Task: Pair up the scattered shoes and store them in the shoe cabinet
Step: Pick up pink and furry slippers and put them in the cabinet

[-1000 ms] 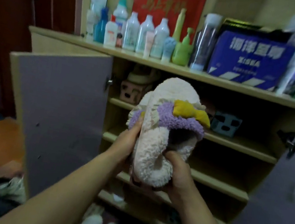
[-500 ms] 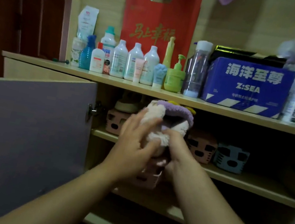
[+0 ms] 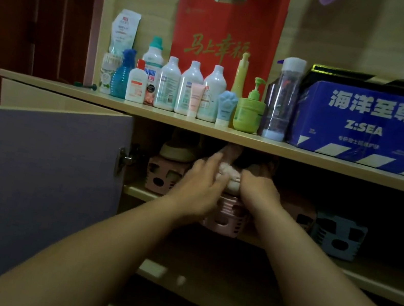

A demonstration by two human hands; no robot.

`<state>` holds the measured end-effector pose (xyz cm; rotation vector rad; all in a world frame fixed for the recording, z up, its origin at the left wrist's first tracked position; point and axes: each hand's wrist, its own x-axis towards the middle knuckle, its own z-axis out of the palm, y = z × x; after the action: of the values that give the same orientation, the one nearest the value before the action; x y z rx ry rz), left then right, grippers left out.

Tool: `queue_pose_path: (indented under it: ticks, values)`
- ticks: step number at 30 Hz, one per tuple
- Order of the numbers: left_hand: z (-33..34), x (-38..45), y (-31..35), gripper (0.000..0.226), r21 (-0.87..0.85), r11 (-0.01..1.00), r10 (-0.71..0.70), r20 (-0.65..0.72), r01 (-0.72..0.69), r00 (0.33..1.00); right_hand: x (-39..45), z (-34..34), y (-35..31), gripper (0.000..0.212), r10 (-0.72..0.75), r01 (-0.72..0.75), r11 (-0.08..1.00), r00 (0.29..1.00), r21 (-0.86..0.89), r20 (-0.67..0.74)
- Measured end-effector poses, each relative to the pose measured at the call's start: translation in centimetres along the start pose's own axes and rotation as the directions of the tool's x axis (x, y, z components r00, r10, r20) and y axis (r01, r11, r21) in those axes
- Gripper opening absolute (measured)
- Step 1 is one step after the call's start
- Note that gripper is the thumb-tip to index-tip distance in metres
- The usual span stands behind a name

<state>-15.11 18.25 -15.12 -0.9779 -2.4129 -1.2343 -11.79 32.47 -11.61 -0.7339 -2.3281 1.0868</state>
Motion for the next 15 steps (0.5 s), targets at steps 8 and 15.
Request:
queue_pose_path:
  ticks: [8,15]
  values:
    - [-2.0,0.1,-10.3,0.054,0.519,0.826,-0.199,-0.095,0.219,0.975,7.7,4.7,-1.5,0.052,-0.185,0.184,0.979,0.983,-0.084,-0.006]
    - [-3.0,0.6,-10.4,0.047,0.659,0.728,-0.181,-0.079,0.187,0.98,8.7,8.3,-2.9,0.056,-0.203,0.205,0.978,0.978,-0.043,0.035]
